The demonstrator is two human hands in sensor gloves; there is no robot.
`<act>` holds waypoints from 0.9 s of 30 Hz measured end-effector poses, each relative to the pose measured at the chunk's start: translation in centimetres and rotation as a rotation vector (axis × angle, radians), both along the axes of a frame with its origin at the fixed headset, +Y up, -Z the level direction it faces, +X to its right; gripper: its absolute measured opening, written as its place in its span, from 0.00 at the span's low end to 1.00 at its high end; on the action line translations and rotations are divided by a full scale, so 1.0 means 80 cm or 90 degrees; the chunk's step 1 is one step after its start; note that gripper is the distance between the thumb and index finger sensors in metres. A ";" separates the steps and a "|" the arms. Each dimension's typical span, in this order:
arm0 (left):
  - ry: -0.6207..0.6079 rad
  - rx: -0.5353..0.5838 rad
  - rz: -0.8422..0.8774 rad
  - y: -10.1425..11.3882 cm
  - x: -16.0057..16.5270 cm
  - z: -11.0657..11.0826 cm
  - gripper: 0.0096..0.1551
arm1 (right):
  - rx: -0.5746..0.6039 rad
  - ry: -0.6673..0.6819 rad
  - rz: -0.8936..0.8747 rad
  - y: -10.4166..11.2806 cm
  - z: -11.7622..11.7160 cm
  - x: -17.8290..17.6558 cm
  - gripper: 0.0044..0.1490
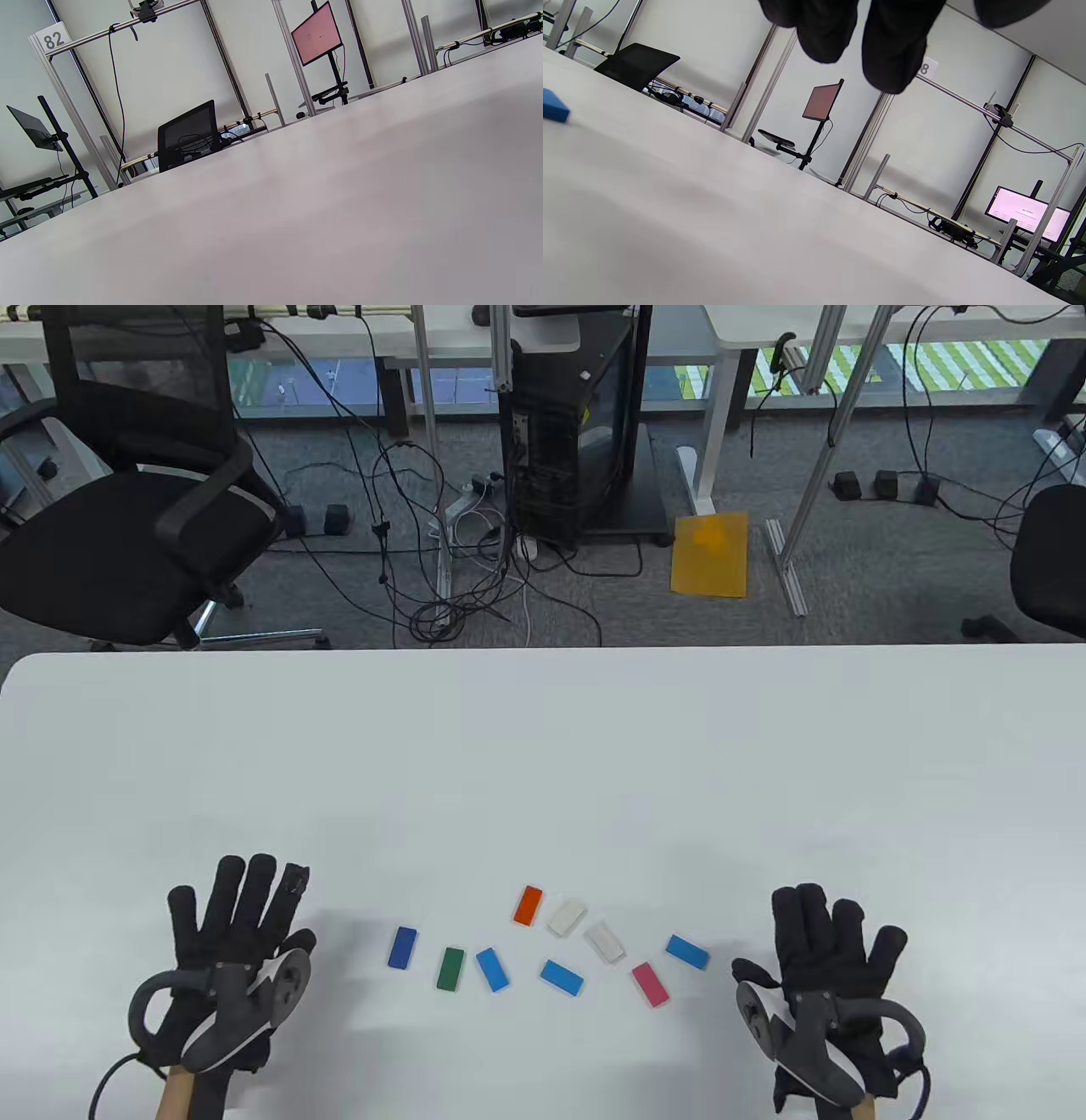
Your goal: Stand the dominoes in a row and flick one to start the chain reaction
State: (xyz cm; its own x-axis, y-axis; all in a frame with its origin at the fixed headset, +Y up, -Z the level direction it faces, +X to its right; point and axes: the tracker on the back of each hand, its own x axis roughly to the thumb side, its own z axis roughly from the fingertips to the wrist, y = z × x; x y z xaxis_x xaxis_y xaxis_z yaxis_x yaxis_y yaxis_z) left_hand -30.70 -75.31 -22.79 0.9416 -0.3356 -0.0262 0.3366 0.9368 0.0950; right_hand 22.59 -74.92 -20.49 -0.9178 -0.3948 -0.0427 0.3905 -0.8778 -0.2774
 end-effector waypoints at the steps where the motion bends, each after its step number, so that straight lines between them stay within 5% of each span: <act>1: -0.001 0.000 -0.001 0.000 0.001 0.000 0.42 | -0.001 0.002 0.004 0.000 0.000 -0.001 0.61; 20: -0.007 0.060 -0.002 0.018 0.005 0.010 0.41 | 0.048 0.087 -0.033 0.015 0.006 -0.033 0.61; 27: 0.003 0.069 0.007 0.023 0.000 0.011 0.42 | -0.019 0.129 0.078 0.010 -0.017 -0.088 0.52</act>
